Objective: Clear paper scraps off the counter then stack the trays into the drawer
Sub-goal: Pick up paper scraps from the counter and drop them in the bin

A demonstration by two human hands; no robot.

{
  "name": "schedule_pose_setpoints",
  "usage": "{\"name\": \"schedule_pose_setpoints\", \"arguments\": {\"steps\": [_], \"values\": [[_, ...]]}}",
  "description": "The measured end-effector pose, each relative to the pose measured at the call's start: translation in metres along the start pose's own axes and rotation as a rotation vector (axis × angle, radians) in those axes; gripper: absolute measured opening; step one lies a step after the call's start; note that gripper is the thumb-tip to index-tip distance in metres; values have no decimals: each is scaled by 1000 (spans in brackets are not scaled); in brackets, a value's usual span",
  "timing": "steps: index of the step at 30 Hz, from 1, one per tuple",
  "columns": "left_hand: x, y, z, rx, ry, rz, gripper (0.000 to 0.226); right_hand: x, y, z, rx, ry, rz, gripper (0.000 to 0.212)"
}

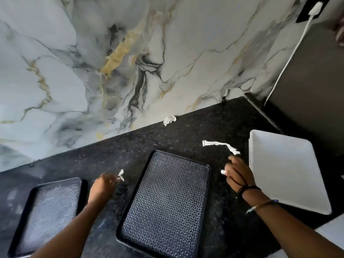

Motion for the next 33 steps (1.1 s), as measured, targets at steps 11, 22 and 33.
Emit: {"name": "schedule_pose_setpoints", "arguments": {"steps": [11, 22, 33], "values": [[197, -260, -92, -133, 88, -221, 12, 142, -49, -31, 284, 33, -298, 40], [196, -276, -147, -362, -5, -81, 16, 157, -40, -16, 438, 20, -230, 11], [-54, -298, -178, -538, 300, -378, 32, -8, -9, 11, 1000, 51, -192, 56]]}}
Point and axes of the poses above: each hand's wrist, its own x-axis towards the middle knuckle, its own z-axis out of the back of the hand, y = z × x, the point moved 5 cm from there along x, towards the middle knuckle, and after that the axes turned 8 degrees about -x, right-handed, at the moved point
